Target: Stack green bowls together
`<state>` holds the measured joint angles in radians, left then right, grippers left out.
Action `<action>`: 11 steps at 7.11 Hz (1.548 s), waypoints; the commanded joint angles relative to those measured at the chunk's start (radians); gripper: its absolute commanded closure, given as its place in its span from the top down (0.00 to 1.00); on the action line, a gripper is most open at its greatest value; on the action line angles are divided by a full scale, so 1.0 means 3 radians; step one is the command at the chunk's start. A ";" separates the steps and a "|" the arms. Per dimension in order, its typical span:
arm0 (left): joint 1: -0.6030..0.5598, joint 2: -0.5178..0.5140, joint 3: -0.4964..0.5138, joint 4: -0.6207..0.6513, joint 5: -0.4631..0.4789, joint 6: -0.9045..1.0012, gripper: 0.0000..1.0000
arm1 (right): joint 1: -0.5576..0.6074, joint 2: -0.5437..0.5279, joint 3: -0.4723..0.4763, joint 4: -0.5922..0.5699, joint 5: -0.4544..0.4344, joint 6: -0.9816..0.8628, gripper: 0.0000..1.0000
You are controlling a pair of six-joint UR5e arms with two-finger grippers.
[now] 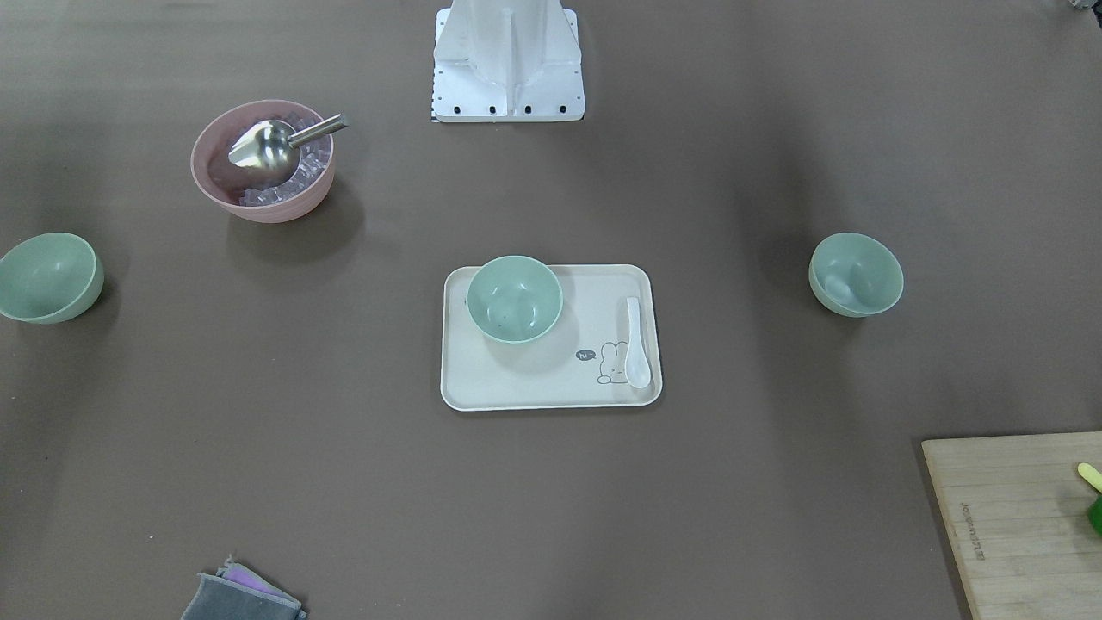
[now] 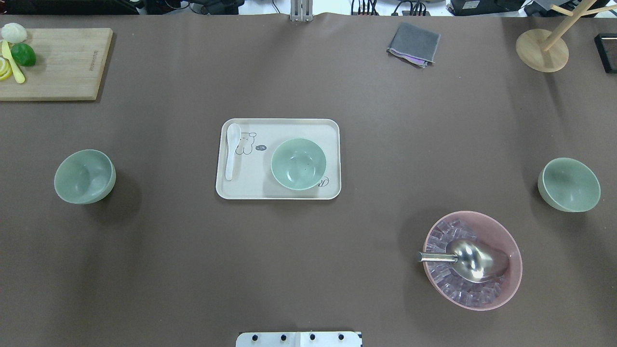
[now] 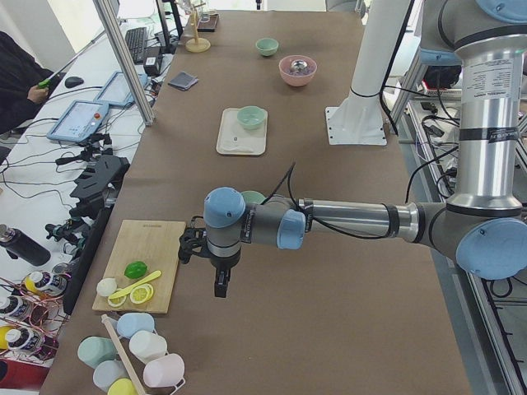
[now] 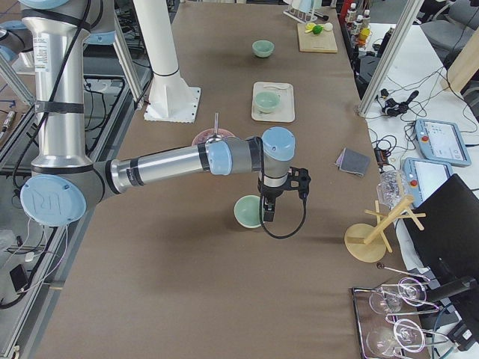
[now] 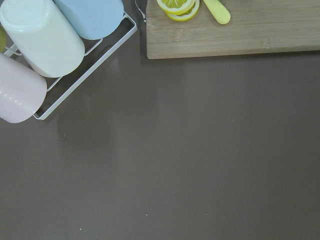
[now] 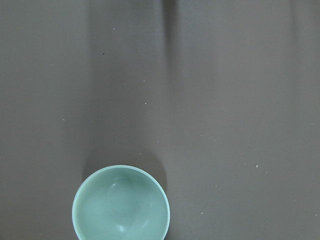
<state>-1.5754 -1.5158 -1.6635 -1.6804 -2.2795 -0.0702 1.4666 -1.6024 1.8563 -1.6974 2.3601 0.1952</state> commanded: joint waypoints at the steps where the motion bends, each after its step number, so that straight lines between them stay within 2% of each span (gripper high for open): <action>1: 0.0000 0.0001 0.0007 -0.0003 0.0000 0.0004 0.98 | -0.0010 0.0013 -0.0006 0.0003 0.0003 0.0004 1.00; 8: 0.0005 -0.0004 -0.0013 -0.0008 0.0000 -0.0001 0.98 | -0.0046 0.0023 -0.0016 0.0003 0.0002 0.0091 1.00; 10: 0.0015 -0.0096 -0.0059 0.0002 -0.0015 -0.0006 0.98 | -0.0056 0.0028 -0.0016 0.0003 0.0008 0.0096 1.00; 11: 0.0198 -0.0177 -0.0064 -0.0003 0.0010 -0.0001 0.98 | -0.0062 0.0029 -0.0011 0.0003 0.0008 0.0096 1.00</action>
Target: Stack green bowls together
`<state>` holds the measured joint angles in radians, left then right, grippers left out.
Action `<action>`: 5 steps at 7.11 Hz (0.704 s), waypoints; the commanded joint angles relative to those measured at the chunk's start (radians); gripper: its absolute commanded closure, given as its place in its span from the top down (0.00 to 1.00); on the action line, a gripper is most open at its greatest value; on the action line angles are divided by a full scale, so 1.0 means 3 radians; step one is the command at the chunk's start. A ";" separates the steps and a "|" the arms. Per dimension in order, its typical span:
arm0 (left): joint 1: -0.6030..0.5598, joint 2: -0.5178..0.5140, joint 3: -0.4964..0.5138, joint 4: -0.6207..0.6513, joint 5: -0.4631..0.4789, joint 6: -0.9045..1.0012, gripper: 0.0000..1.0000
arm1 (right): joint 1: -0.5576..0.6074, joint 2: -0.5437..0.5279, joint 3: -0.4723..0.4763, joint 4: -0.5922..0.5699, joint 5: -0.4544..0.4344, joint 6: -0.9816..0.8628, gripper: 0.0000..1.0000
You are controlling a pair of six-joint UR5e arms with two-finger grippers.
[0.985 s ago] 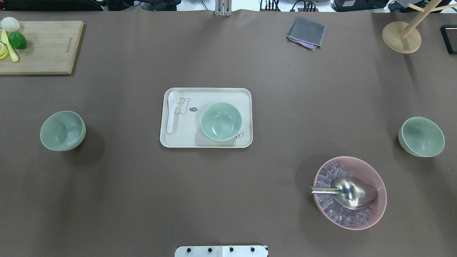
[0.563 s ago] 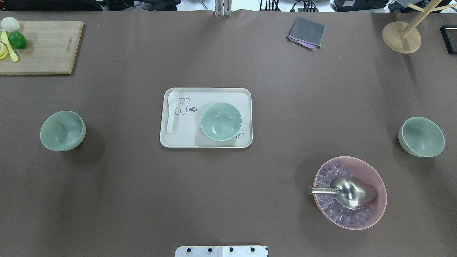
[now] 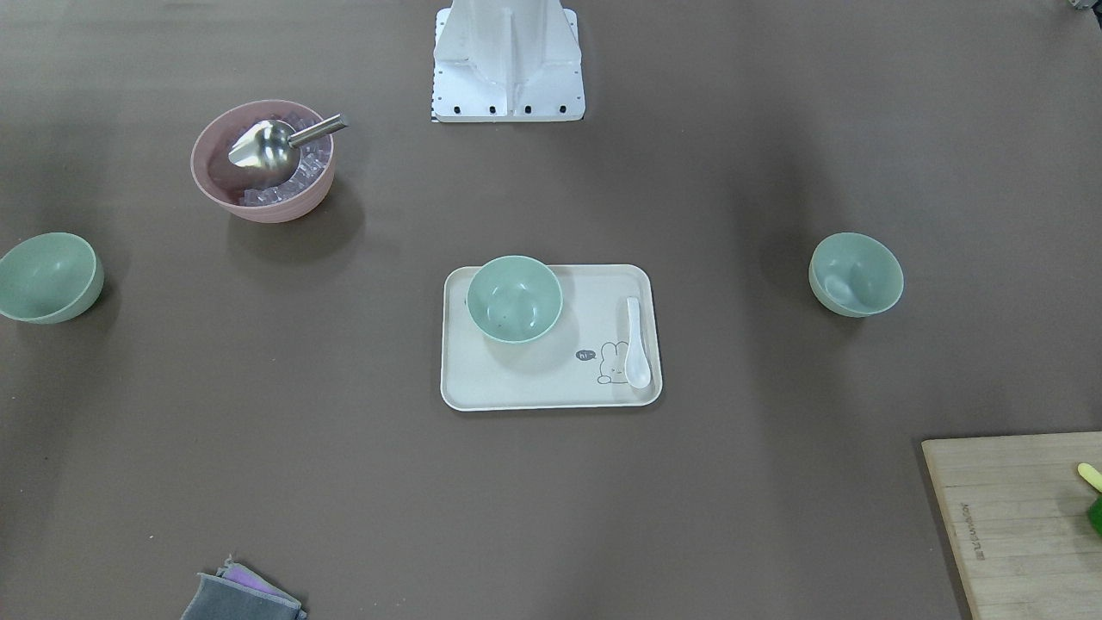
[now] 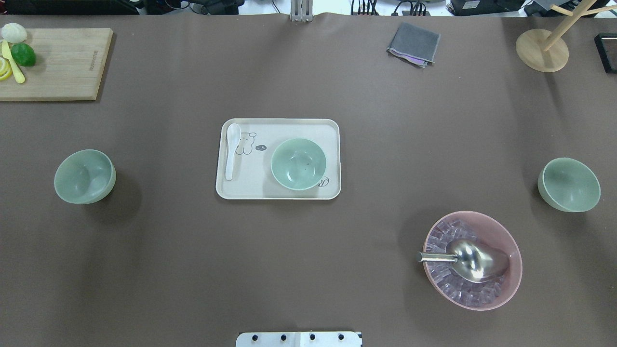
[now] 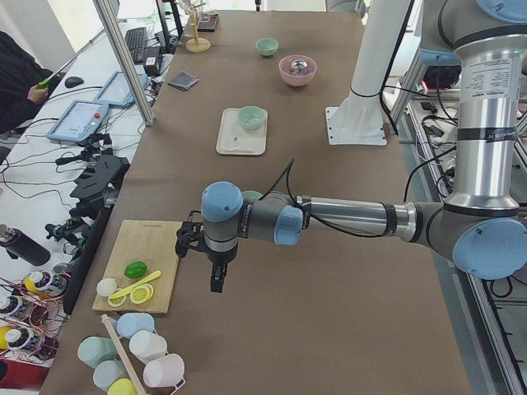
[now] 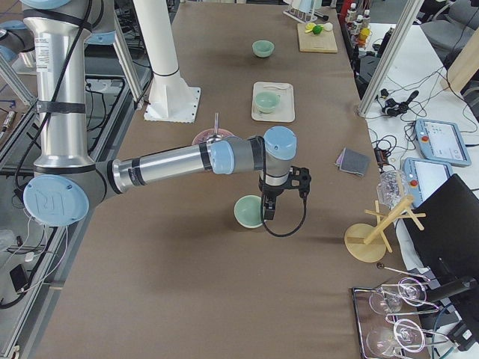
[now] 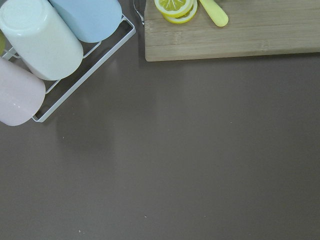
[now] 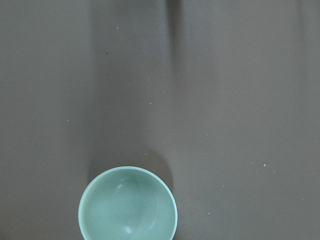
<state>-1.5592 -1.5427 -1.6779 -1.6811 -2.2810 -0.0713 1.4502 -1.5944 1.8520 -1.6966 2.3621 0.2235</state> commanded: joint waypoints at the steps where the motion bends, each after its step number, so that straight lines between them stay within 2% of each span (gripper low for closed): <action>1: 0.0181 -0.0119 -0.0092 -0.0026 0.0122 -0.0013 0.98 | -0.0022 0.0002 0.0004 0.0000 0.0001 0.0017 1.00; 3: 0.0237 -0.0139 -0.0103 -0.0067 0.0138 -0.0293 0.98 | -0.0038 0.0002 0.0009 0.0010 0.0001 0.0017 1.00; 5: 0.0462 -0.0256 -0.0124 -0.0067 0.0021 -0.0427 0.98 | -0.0043 0.0002 0.0009 0.0010 0.0016 0.0017 1.00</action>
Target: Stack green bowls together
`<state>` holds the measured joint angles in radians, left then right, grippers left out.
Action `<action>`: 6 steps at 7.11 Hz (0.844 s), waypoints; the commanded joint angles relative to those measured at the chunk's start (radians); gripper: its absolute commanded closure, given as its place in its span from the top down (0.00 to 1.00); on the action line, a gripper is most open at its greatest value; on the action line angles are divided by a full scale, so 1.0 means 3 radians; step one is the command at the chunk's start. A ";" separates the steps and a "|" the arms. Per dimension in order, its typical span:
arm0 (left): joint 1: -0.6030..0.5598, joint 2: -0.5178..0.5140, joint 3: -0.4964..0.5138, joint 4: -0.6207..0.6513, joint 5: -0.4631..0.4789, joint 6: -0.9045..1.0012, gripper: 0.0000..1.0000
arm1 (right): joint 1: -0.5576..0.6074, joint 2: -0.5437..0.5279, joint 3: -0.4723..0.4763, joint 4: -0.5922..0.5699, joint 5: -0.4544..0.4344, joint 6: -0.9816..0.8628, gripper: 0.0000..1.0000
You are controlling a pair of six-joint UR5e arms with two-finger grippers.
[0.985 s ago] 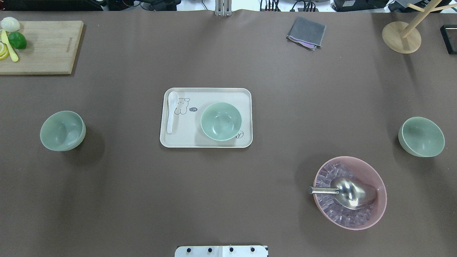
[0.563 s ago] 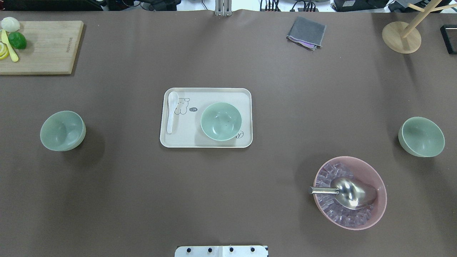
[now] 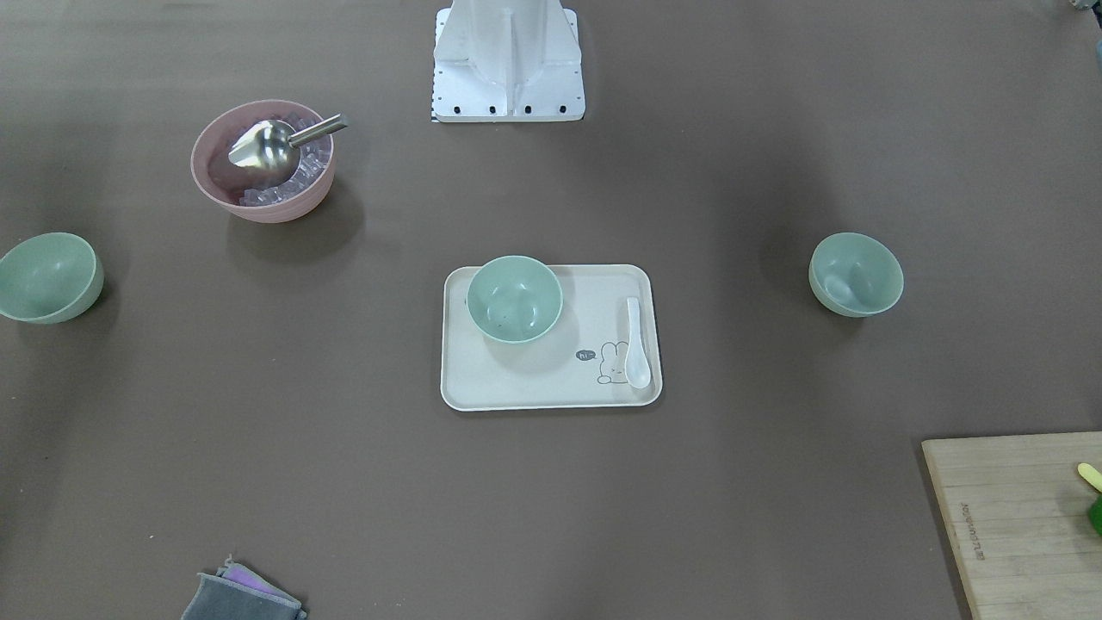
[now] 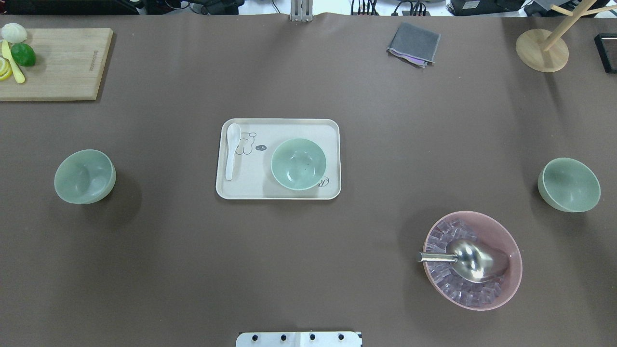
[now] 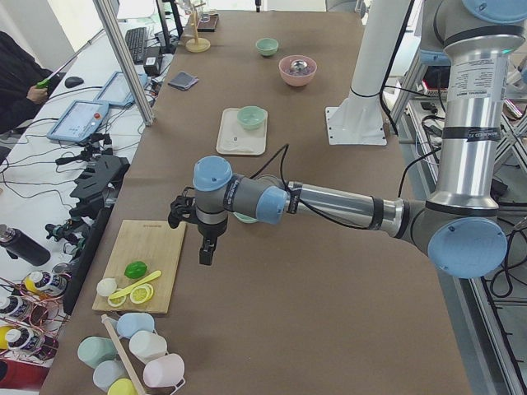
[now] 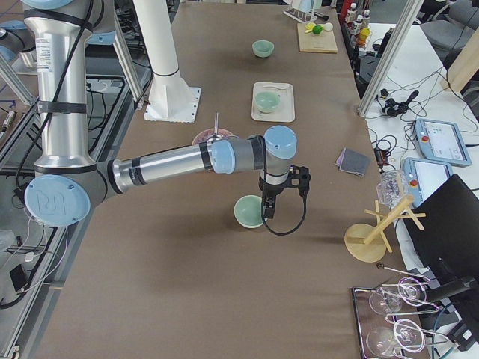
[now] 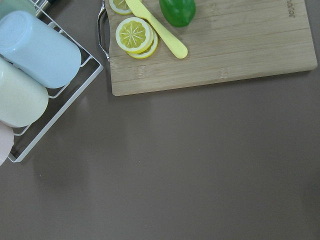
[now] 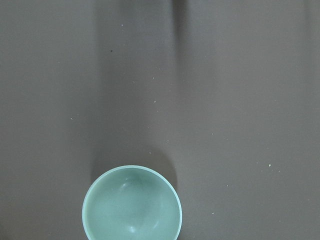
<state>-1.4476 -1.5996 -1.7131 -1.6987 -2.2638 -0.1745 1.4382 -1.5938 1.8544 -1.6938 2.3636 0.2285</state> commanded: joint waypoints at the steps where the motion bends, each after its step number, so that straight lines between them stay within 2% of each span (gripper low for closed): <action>1: 0.0121 -0.0179 -0.0006 -0.0003 -0.0138 -0.0291 0.98 | -0.0008 0.0000 0.0006 0.0001 0.0011 0.0000 1.00; 2: 0.0222 -0.0200 -0.0011 -0.0013 -0.0251 -0.0662 0.98 | -0.0008 0.0005 0.0011 0.0001 0.0001 0.0005 1.00; 3: 0.0340 -0.0175 -0.0032 -0.0211 -0.0247 -0.0828 0.98 | -0.0018 0.0010 0.0016 0.0001 0.0011 0.0020 1.00; 5: 0.0722 -0.0129 -0.0037 -0.0717 -0.0044 -0.1358 0.98 | -0.0094 0.0010 0.0057 0.0011 0.0052 0.0163 1.00; 6: 0.0795 -0.0114 -0.0062 -0.0744 0.0074 -0.1407 0.98 | -0.0156 0.0010 0.0098 0.0011 0.0052 0.0179 1.00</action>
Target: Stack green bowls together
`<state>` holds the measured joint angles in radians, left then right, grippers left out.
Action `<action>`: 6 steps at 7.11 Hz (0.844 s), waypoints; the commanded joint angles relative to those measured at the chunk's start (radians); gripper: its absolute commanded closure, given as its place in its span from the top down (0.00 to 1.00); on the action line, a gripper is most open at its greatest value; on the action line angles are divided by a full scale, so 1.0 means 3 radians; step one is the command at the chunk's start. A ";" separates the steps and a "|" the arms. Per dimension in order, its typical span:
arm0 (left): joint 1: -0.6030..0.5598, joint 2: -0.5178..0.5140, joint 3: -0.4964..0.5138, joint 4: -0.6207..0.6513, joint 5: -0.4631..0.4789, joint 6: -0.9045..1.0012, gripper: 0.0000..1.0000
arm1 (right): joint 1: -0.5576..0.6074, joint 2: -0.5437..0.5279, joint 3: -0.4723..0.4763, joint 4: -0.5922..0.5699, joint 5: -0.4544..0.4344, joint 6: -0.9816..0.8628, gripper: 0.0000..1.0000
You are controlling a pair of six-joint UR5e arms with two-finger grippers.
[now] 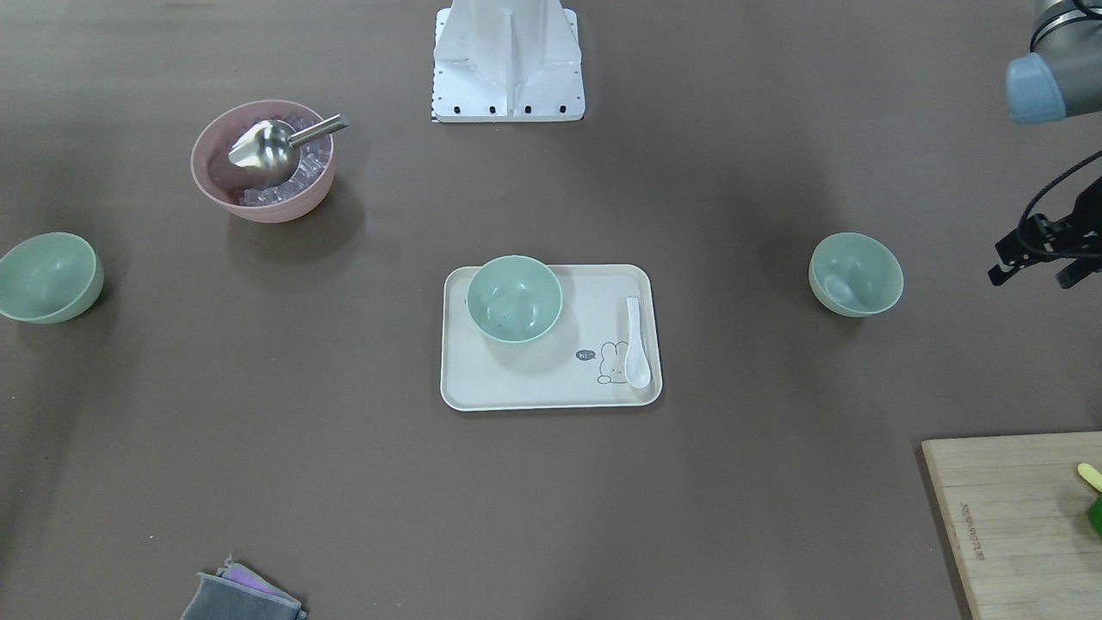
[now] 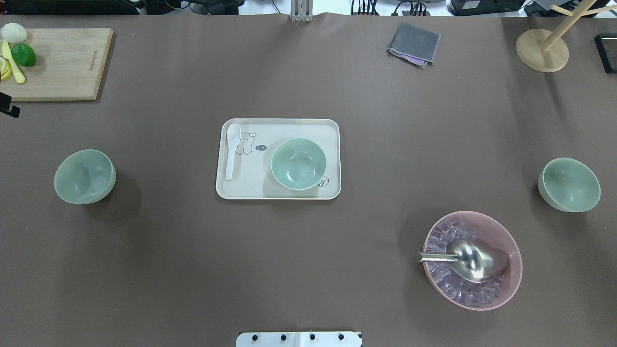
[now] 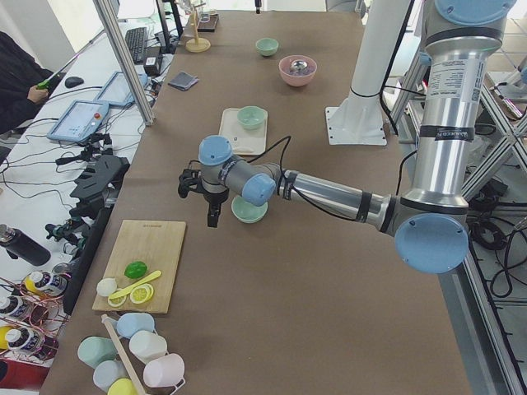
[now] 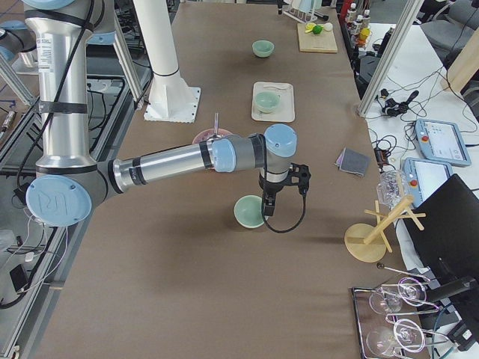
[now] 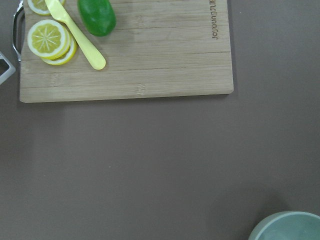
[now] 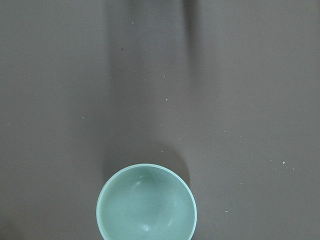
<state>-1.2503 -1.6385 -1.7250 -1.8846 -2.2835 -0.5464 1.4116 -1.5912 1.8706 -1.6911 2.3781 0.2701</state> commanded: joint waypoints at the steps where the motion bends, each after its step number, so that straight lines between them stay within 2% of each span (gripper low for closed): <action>1: 0.0220 0.0006 -0.0023 -0.0125 0.0146 -0.0188 0.98 | -0.0164 0.0017 0.0064 0.0007 -0.0011 0.0116 1.00; 3: 0.0327 0.0005 -0.0023 -0.0130 0.0141 -0.0305 0.97 | -0.0312 0.0099 0.0044 0.0007 -0.0123 0.0225 1.00; 6: 0.0679 0.0021 -0.0002 -0.0135 0.0254 -0.0321 0.92 | -0.0359 0.0078 0.0049 0.0028 -0.0129 0.0225 1.00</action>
<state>-1.0916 -1.6341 -1.7273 -1.9246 -2.2161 -0.6397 1.3094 -1.5672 1.8841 -1.6835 2.3392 0.3370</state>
